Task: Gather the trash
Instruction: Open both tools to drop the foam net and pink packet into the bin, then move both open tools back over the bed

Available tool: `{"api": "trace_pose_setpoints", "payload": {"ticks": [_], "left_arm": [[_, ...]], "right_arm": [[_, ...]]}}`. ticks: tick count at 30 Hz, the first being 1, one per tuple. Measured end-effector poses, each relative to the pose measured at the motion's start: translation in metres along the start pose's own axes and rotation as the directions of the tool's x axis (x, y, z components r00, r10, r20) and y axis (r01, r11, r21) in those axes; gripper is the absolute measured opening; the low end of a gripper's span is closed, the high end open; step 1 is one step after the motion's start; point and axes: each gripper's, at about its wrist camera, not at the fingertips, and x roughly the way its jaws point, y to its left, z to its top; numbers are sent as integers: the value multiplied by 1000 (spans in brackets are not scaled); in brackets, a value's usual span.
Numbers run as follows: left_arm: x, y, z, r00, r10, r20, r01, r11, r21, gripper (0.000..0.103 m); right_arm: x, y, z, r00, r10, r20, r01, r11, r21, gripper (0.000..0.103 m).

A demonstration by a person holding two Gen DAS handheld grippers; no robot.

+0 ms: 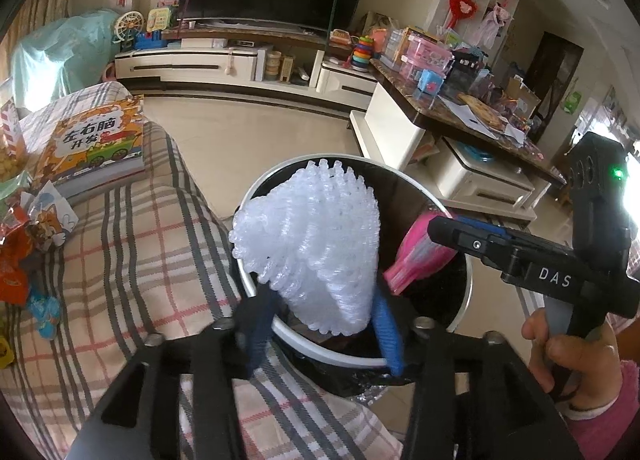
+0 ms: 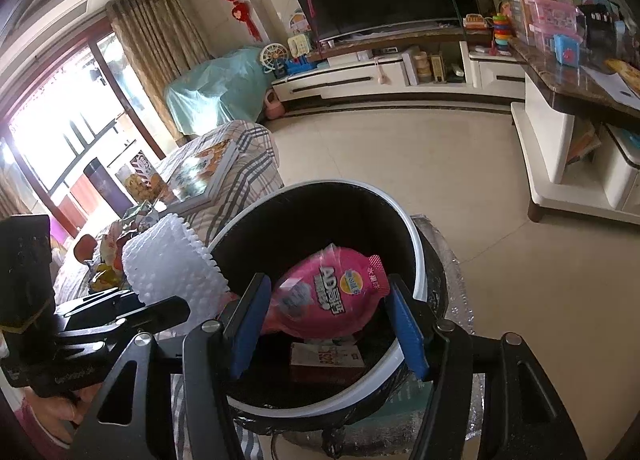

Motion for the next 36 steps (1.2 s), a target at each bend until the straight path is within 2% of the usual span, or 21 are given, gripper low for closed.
{"api": "trace_pose_setpoints", "payload": {"ticks": [1,3,10,17,22,30,36], "left_arm": [[0,1,0,1000,-11,2,11,1000,6,52],[-1,2,-1,1000,-14,3,14,1000,3,53],[-7,4,-9,1000,-12,8,12,1000,-6,61],[-26,19,-31,1000,-10,18,10,999,-52,61],[-49,36,-52,999,16,33,-13,995,-98,61],[-92,70,-88,996,75,58,-63,982,-179,61],[-126,102,-114,990,127,64,-107,961,-256,61]], "right_arm": [[0,-1,1,1000,-1,-1,1,1000,7,68],[-1,-3,1,1000,3,4,-3,1000,15,72],[-10,2,-4,999,16,31,-17,999,27,72],[-23,15,-12,997,41,70,-44,998,44,78],[-22,39,-22,995,71,71,-73,997,31,90],[-9,84,-38,991,130,37,-129,991,-17,91],[5,121,-51,983,181,5,-181,983,-40,91]]}}
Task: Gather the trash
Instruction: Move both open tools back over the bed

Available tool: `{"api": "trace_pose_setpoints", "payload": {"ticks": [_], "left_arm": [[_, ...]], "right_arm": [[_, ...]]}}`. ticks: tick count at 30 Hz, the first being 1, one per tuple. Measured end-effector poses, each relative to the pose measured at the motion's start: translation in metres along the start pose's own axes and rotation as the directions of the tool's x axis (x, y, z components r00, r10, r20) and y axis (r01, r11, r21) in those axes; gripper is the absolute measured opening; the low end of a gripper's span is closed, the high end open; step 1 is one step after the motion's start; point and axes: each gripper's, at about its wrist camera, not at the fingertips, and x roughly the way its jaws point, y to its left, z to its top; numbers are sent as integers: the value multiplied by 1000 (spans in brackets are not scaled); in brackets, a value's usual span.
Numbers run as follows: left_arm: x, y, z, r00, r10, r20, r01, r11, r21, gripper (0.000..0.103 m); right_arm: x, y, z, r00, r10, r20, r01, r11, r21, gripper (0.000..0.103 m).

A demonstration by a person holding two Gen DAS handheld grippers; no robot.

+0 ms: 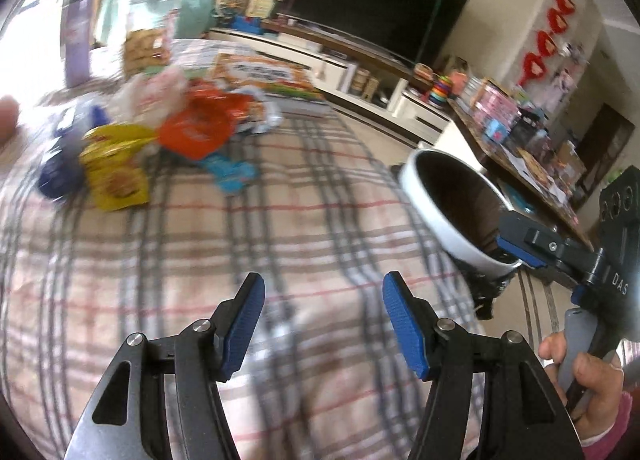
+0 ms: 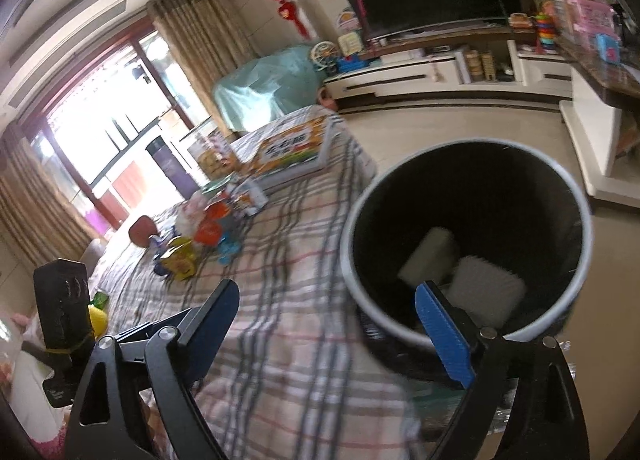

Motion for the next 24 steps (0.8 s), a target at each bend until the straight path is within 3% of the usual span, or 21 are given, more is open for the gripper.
{"api": "trace_pose_setpoints", "payload": {"ticks": [13,24], "left_arm": [[-55,63,-19,993,106,45,-102,992,-76,61],[-74,108,-15,983,175,58,-164,974,-154,61]], "right_arm": [[44,60,-16,997,53,-51,-56,997,-60,91],[72,100,-19,992,97,-78,-105,989,-106,91]]}}
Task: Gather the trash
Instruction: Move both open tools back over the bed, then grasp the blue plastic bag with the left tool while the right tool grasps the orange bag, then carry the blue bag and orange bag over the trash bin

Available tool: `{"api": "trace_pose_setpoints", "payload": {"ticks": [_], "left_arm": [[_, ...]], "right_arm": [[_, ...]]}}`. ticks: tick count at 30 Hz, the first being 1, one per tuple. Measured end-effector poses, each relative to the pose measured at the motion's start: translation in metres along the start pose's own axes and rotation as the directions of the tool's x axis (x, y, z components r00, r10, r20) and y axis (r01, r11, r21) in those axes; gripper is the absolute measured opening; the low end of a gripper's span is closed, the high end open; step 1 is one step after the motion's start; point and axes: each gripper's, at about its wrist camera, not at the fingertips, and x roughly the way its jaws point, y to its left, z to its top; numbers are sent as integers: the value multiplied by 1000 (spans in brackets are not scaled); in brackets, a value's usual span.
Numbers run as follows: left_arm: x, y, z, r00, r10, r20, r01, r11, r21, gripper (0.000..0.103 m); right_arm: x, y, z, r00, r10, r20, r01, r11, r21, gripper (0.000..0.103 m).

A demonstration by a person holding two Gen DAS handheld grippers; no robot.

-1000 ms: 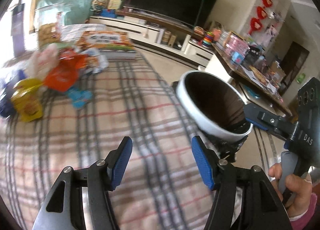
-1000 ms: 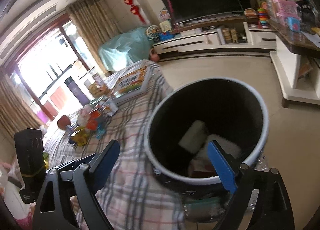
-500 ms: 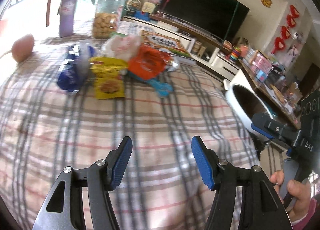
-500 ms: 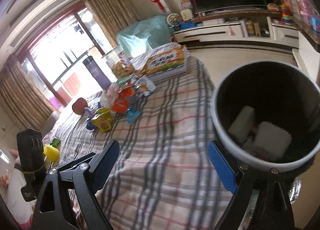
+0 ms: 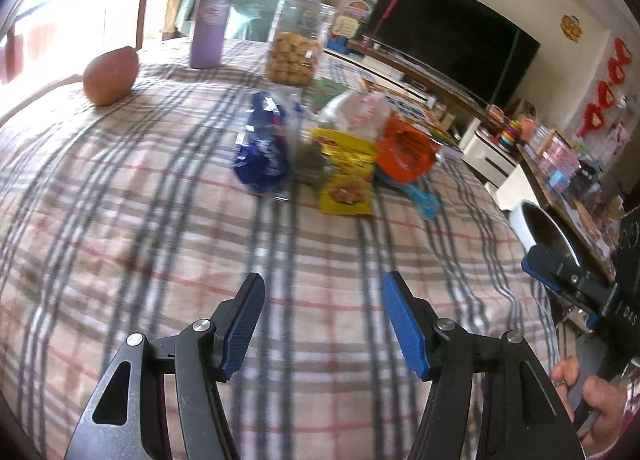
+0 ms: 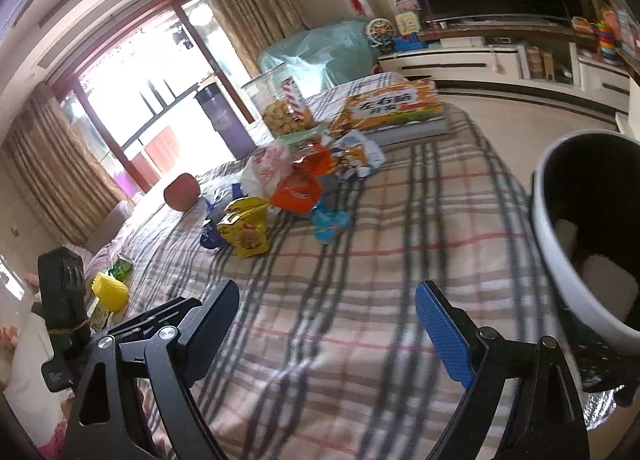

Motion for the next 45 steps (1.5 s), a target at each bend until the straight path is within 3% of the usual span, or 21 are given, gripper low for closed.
{"api": "trace_pose_setpoints", "payload": {"ticks": [9,13,20,27,29,31,32,36,45], "left_arm": [[13,16,18,999,31,15,-30,999,-19,61],[25,18,31,999,45,20,-44,999,-13,61],[48,30,60,998,44,33,-44,999,-12,61],[79,36,81,1000,23,16,-23,1000,17,59],[87,35,82,1000,22,7,-22,999,23,55],[93,33,82,1000,17,-10,-16,999,34,35],[94,32,81,1000,22,-14,-22,999,38,34],[88,29,72,1000,24,10,-24,999,38,25],[50,23,43,998,23,60,-23,1000,7,21]], "right_arm": [[32,13,15,1000,0,-5,0,1000,-16,90],[49,15,24,1000,-18,-6,18,1000,-23,79],[76,10,45,1000,-18,-3,19,1000,12,74],[99,4,62,1000,-8,1,8,998,55,59],[105,1,64,1000,-6,-1,6,998,68,50],[110,-1,65,1000,-9,-10,10,997,79,22],[112,-1,65,1000,-5,-18,6,997,81,15],[105,2,59,1000,4,-5,-3,999,53,6],[57,-5,40,999,19,29,-20,998,56,5]]}}
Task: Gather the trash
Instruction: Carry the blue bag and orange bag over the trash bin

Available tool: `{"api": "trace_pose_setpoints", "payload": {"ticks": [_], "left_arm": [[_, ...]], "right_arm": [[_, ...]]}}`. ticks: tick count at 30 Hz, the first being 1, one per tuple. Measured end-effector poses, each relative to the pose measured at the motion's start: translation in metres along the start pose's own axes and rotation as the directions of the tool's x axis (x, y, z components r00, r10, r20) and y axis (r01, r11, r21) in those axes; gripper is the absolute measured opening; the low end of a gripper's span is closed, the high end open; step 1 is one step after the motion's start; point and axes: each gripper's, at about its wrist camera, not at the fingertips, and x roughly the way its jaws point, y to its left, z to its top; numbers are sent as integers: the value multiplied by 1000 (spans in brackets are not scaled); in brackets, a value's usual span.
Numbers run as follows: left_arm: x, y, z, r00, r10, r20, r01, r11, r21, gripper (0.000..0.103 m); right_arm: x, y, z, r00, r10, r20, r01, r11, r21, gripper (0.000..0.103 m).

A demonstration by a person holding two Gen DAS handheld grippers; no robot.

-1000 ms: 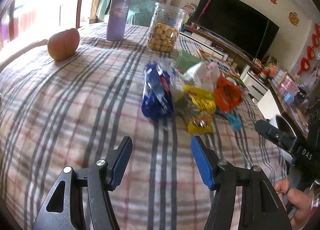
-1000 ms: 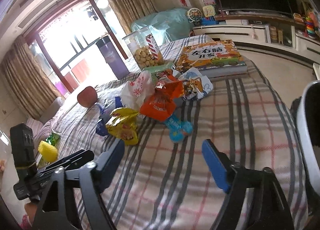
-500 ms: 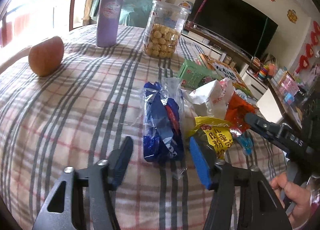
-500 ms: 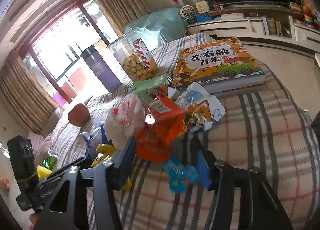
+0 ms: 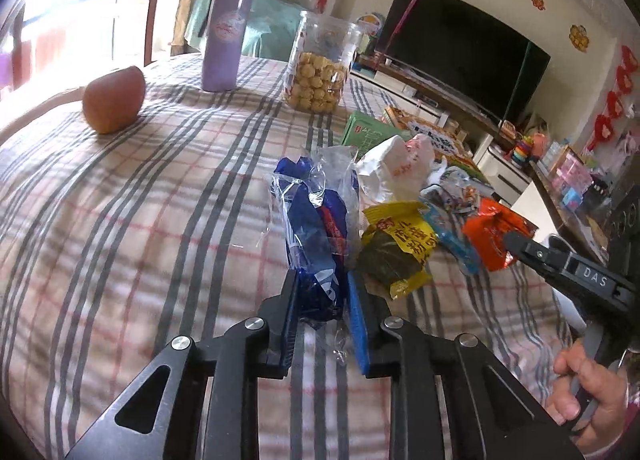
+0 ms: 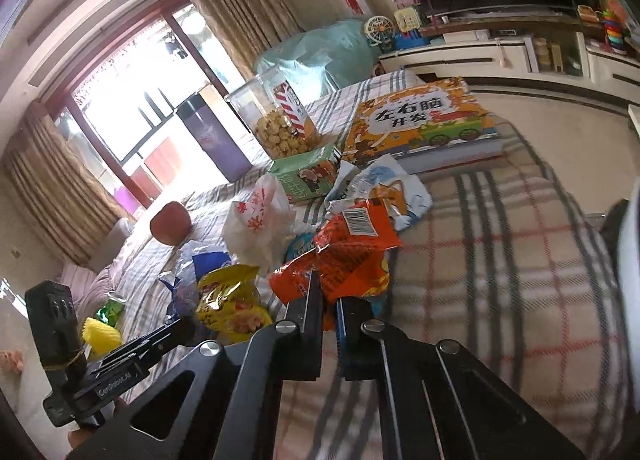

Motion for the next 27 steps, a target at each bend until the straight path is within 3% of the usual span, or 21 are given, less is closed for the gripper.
{"api": "trace_pose_setpoints", "payload": {"ticks": [10,27], "left_arm": [[-35,-27,-28,997,-79,-4,79,997,17,21],[-32,-119,-39,970,-232,-67,240,956,169,21]], "right_arm": [[-56,-12,-17,999,-27,37,27,1000,-15,5],[-138,-56,-26,986,-111,127,106,993,48,5]]}}
